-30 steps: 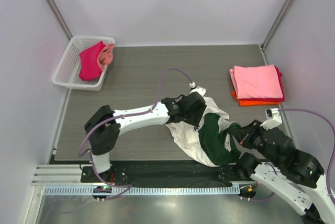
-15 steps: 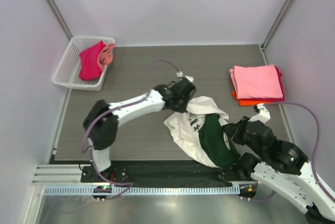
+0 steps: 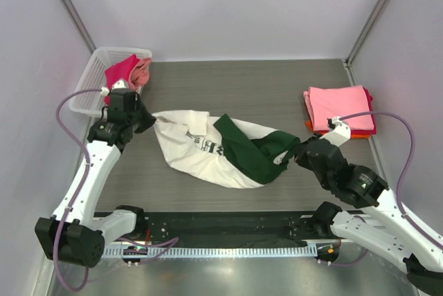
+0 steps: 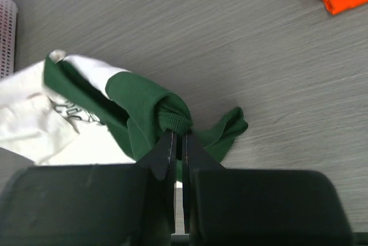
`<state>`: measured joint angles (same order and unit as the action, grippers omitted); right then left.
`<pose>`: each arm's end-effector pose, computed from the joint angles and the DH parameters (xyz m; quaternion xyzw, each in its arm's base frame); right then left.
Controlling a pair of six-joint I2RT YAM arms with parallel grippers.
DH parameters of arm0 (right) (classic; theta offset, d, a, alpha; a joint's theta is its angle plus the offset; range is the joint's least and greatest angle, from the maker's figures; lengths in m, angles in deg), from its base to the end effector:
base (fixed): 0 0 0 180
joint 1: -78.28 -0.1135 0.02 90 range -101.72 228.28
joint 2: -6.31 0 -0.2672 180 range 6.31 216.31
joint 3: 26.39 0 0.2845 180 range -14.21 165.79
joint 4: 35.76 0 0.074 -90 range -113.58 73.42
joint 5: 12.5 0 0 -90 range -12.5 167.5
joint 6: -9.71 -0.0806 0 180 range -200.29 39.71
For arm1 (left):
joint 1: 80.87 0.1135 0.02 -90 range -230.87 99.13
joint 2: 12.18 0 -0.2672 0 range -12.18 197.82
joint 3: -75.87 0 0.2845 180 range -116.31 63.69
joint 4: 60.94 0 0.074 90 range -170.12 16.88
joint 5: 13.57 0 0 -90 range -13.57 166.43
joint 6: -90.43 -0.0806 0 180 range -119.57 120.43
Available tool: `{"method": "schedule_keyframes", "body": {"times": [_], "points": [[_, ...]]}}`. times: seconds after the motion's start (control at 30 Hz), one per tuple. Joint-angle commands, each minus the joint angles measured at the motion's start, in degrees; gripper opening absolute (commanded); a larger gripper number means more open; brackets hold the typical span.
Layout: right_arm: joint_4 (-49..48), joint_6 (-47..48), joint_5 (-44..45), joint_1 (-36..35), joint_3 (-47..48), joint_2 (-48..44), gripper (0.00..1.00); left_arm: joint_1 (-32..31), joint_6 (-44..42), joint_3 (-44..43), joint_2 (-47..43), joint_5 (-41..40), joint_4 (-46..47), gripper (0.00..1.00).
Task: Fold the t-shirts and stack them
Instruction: Flatten the tshirt out
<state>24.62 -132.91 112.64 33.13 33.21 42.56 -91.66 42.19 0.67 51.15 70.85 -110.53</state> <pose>0.1580 0.0931 0.3000 0.1899 0.8427 0.1426 0.4831 0.2966 -0.0486 0.3164 -0.2601 0.8584 -0.1556 0.4139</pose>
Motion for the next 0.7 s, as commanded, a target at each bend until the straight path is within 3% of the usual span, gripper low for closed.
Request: {"method": "schedule_keyframes", "body": {"times": [0.0, 0.07, 0.13, 0.17, 0.2, 0.3, 0.4, 0.67], "points": [[-4.86, 2.07, 3.55, 0.32, 0.84, 2.14, 0.01, 3.14, 0.34, 6.15, -2.58, 2.78, -1.88, 0.00], [-6.36, 3.40, -0.50, 0.76, -1.36, 4.87, 0.01, 3.14, 1.65, 9.04, -3.82, 0.58, -3.36, 0.00], [-6.98, 3.84, -1.47, 1.55, -3.02, 8.39, 0.01, 3.14, 2.36, 10.98, -5.67, -0.56, -3.02, 0.10], [-7.42, 4.02, -1.39, 2.77, -3.56, 9.01, 0.01, 3.05, 2.54, 11.52, -6.11, -2.40, -3.28, 0.31], [-8.73, 4.97, -1.47, 4.00, -4.00, 9.27, 0.01, 3.05, 2.71, 12.13, -6.46, -3.54, -3.55, 0.42], [-12.86, 8.83, -5.59, 10.83, -4.70, 9.80, 0.01, 2.70, 2.54, 11.88, -7.17, -4.61, -3.64, 0.64], [-14.98, 11.74, -11.30, 17.08, -2.95, 14.18, 0.01, -0.10, 2.45, 10.91, -6.64, -6.71, -3.72, 0.72], [-19.19, 14.04, -13.07, 23.17, -2.15, 20.00, 0.01, -12.75, -0.71, 3.45, 4.14, -9.17, -0.39, 0.72]]}}
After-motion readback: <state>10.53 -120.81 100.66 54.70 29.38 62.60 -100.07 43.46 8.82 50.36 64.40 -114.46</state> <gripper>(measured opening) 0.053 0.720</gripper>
